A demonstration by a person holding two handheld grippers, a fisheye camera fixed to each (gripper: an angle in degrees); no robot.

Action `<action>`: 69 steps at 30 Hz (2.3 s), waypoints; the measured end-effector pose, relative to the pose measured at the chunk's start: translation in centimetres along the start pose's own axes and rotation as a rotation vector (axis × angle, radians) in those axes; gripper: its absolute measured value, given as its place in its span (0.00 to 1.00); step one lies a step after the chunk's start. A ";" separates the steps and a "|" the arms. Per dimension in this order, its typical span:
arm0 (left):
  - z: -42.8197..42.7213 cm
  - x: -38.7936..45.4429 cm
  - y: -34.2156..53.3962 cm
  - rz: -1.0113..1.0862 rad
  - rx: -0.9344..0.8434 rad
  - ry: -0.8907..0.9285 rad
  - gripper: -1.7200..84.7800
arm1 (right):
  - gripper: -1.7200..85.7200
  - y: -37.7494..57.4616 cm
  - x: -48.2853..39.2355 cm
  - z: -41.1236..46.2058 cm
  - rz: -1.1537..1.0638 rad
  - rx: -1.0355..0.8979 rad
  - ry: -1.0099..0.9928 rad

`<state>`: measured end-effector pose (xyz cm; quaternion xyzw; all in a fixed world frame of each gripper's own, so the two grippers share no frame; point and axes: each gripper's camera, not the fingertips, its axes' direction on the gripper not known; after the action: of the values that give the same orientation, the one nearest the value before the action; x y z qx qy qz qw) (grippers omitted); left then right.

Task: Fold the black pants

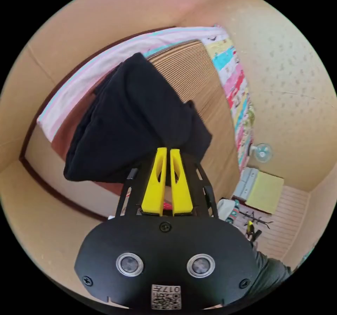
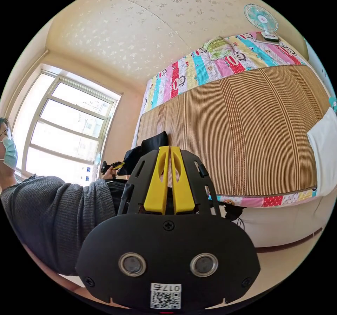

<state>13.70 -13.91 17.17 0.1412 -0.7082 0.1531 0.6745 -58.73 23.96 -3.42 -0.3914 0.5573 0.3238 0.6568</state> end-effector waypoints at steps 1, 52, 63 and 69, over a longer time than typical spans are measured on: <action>-1.8 0.9 0.1 0.025 0.059 0.117 0.01 | 0.02 -0.1 0.2 0.4 -0.002 0.009 -0.012; 25.6 1.1 -11.3 -0.718 -0.189 -0.268 0.20 | 0.02 -7.1 8.9 18.4 0.149 -0.065 -0.228; 18.5 -3.3 5.3 0.226 -0.108 0.470 0.09 | 0.02 -2.1 12.7 18.9 0.189 0.098 -0.330; 12.5 4.9 9.4 0.923 -0.160 0.681 0.09 | 0.03 -1.2 12.5 20.1 0.066 0.099 -0.418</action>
<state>-1.81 -10.38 21.28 -0.2907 -0.4488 0.4143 0.7364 -45.96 40.81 -14.11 -0.2647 0.4365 0.3915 0.7656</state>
